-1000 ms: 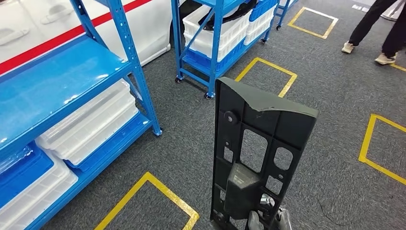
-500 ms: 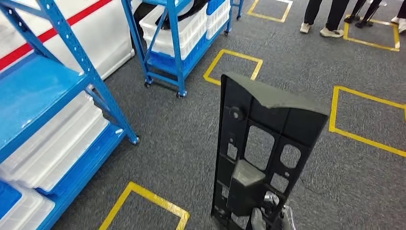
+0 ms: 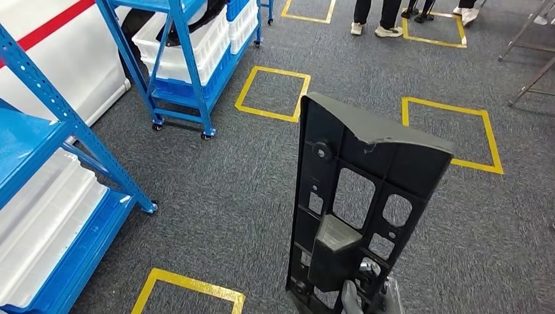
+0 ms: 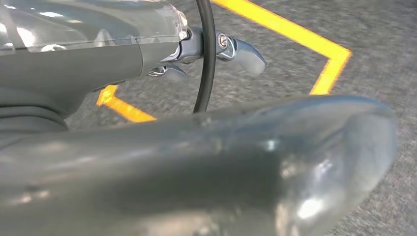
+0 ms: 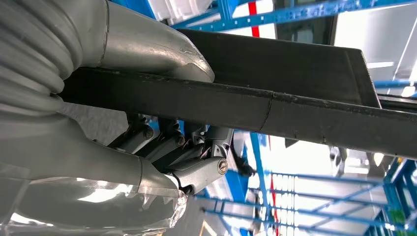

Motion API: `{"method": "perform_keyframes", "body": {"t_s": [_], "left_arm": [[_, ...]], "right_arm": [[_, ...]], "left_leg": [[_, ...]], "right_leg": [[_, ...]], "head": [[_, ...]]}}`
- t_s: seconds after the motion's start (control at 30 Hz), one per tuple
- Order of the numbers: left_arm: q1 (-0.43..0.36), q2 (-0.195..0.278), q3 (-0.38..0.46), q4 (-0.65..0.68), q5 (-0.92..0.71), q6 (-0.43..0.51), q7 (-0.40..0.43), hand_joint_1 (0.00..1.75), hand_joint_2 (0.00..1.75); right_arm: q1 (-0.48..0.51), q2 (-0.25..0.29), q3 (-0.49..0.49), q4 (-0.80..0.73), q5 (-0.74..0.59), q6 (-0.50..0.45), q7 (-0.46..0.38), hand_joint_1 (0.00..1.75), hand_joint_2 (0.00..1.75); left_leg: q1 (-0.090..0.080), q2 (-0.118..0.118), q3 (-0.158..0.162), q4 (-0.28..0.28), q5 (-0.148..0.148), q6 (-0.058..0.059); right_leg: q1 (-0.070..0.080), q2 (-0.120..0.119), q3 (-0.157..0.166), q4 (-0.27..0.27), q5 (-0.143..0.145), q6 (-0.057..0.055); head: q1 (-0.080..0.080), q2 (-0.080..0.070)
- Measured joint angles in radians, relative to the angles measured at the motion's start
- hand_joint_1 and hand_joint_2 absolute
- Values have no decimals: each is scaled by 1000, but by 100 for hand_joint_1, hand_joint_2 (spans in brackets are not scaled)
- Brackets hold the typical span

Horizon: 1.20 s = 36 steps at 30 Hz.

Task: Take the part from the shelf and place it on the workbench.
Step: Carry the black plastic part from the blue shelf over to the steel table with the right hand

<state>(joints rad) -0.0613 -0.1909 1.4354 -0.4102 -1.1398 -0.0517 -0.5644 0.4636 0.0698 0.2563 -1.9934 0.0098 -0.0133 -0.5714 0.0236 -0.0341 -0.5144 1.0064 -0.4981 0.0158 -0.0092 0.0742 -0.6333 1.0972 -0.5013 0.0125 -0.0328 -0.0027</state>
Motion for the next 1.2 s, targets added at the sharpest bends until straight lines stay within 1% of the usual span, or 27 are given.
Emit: {"method": "perform_keyframes", "body": {"t_s": [0.03, 0.07, 0.1, 0.13, 0.17, 0.2, 0.27, 0.3, 0.33, 0.4, 0.43, 0.5, 0.57, 0.6, 0.63, 0.67, 0.7, 0.73, 0.8, 0.87, 0.9, 0.93, 1.0, 1.07, 1.13, 1.17, 1.2], "left_arm": [[1, 0, -1, 0, 0, 0, 0, 0, 0], [3, 1, -1, 0, 0, 0, -1, 0, 0], [4, 1, -1, 0, 0, 0, -1, 0, 0], [5, 1, -1, 0, 0, 0, -1, 0, 0], [5, 2, -1, 0, 0, 0, -1, 0, 0], [4, 2, -1, 0, 0, 0, -1, 0, 0], [2, 1, -2, 0, -1, 0, -1, 0, 0], [1, 1, -3, 0, -1, -1, -1, 0, 0], [1, 1, -4, 0, -1, -1, -2, 0, 0], [0, 0, -6, 0, -1, -1, -2, 0, 0], [-1, -1, -7, 0, -1, -2, -2, 0, 0], [-1, -3, -11, 0, -1, -3, -2, 0, 0], [3, -4, -12, 0, -2, -3, -2, 0, 0], [5, -4, -12, 0, -2, -3, -2, 0, 0], [7, -4, -12, 0, -2, -3, -2, 0, 0], [8, -4, -13, 0, -2, -3, -2, 0, 0], [8, -4, -13, 0, -2, -3, -2, 0, 0], [8, -4, -13, 0, -2, -3, -2, 0, 0], [8, -5, -14, 0, -3, -3, -2, 0, 0], [7, -5, -14, 0, -3, -3, -2, 0, 0], [7, -5, -14, 0, -3, -3, -2, 0, 0], [5, -6, -15, 0, -3, -3, -2, 0, 0], [3, -8, -16, 0, -4, -3, -2, 0, 0], [6, -9, -17, 0, -4, -3, -2, 0, 0], [10, -9, -16, 0, -4, -3, -2, 0, 0], [11, -9, -16, 0, -4, -3, -1, 0, 0], [11, -9, -16, 0, -5, -3, -1, 0, 0]], "right_arm": [[0, 0, -2, 0, 0, 2, 1, 175, 175], [0, 0, -3, -1, -1, 5, 1, 175, 175], [1, 1, -5, -1, -2, 8, 2, 175, 175], [3, 1, -8, -1, -3, 11, 4, 175, 175], [5, 1, -10, -1, -4, 13, 5, 175, 175], [6, 1, -12, -1, -5, 16, 6, 175, 175], [8, 2, -14, -1, -9, 23, 8, 175, 175], [8, 3, -14, -2, -10, 28, 9, 175, 175], [9, 4, -15, -2, -12, 31, 11, 175, 175], [11, 7, -17, -4, -15, 33, 12, 175, 175], [14, 8, -19, -5, -15, 34, 12, 175, 175], [17, 12, -21, -7, -17, 39, 12, 175, 175], [17, 17, -22, -9, -18, 46, 13, 175, 175], [17, 18, -23, -9, -18, 48, 14, 175, 175], [17, 19, -23, -9, -19, 51, 14, 175, 175], [18, 20, -24, -9, -19, 54, 15, 175, 175], [18, 20, -24, -9, -19, 56, 16, 175, 175], [19, 20, -25, -9, -20, 59, 16, 175, 175], [18, 21, -26, -9, -21, 64, 16, 175, 175], [19, 21, -26, -9, -23, 67, 16, 175, 175], [20, 21, -26, -9, -24, 68, 16, 175, 175], [22, 21, -27, -9, -24, 68, 16, 175, 175], [25, 21, -27, -9, -25, 68, 16, 175, 175], [24, 21, -27, -9, -26, 68, 16, 175, 175], [23, 21, -29, -9, -27, 68, 16, 175, 175], [24, 21, -29, -9, -27, 68, 16, 175, 175], [25, 21, -30, -9, -27, 68, 16, 175, 175]], "left_leg": [[-3, 17, 0, -2, 1, 4], [-6, 34, -1, -2, 1, 7], [-8, 51, -2, -1, 0, 7], [-9, 68, -2, -1, -1, 7], [-10, 83, -2, -1, -2, 6], [-10, 96, 0, -1, -4, 5], [-13, 119, 7, -1, -9, -2], [-14, 128, 11, -1, -12, -6], [-16, 137, 15, -1, -15, -11], [-16, 156, 21, -4, -17, -21], [-14, 154, 22, -2, -22, -27], [-11, 109, 7, 41, -56, -35], [-9, 54, -51, 166, -124, -39], [-9, 45, -83, 233, -149, -40], [-9, 41, -107, 280, -159, -41], [-8, 40, -114, 287, -145, -41], [-8, 37, -103, 252, -113, -40], [-6, 26, -77, 188, -70, -39], [-1, -20, -29, 67, -20, -37], [-2, -44, -14, 26, -17, -30], [-5, -35, -13, 22, -15, -24], [-5, -23, -12, 18, -10, -16], [-4, 1, -8, 6, -1, -1], [-5, 28, -7, -1, 4, 7], [-9, 59, -8, -1, 3, 10], [-10, 73, -8, -1, 1, 10], [-11, 86, -7, -1, 0, 9]], "right_leg": [[1, -36, -29, 59, -33, 3], [0, -55, -62, 126, -66, 6], [-2, -63, -89, 183, -87, 8], [-4, -67, -102, 211, -92, 10], [-6, -71, -93, 200, -76, 10], [-6, -78, -64, 151, -48, 9], [0, -122, 18, 8, 5, 1], [5, -141, 46, -42, 17, -4], [10, -153, 59, -68, 20, -10], [16, -135, 56, -74, 20, -19], [14, -124, 56, -78, 23, -25], [7, -102, 59, -87, 30, -37], [4, -78, 59, -90, 33, -46], [5, -65, 59, -90, 34, -47], [6, -50, 59, -88, 34, -48], [6, -35, 59, -86, 33, -47], [5, -19, 59, -82, 33, -46], [4, -4, 59, -78, 31, -44], [4, 22, 54, -65, 26, -35], [3, 45, 44, -60, 28, -22], [1, 56, 40, -61, 31, -15], [-1, 59, 37, -61, 33, -9], [0, 17, 21, -34, 14, -2], [2, -45, -27, 66, -45, 3], [-2, -63, -82, 177, -90, 8], [-3, -66, -88, 192, -87, 10], [-4, -70, -75, 170, -68, 9]], "head": [[0, 0], [0, 0], [0, 0], [0, 0], [0, 0], [0, 0], [0, 0], [0, 0], [0, 0], [0, 0], [0, 0], [0, 0], [0, 0], [0, 0], [0, 0], [0, 0], [0, 0], [0, 0], [0, 0], [0, 0], [0, 0], [0, 0], [0, 0], [1, 0], [1, 0], [0, 0], [0, 0]]}}
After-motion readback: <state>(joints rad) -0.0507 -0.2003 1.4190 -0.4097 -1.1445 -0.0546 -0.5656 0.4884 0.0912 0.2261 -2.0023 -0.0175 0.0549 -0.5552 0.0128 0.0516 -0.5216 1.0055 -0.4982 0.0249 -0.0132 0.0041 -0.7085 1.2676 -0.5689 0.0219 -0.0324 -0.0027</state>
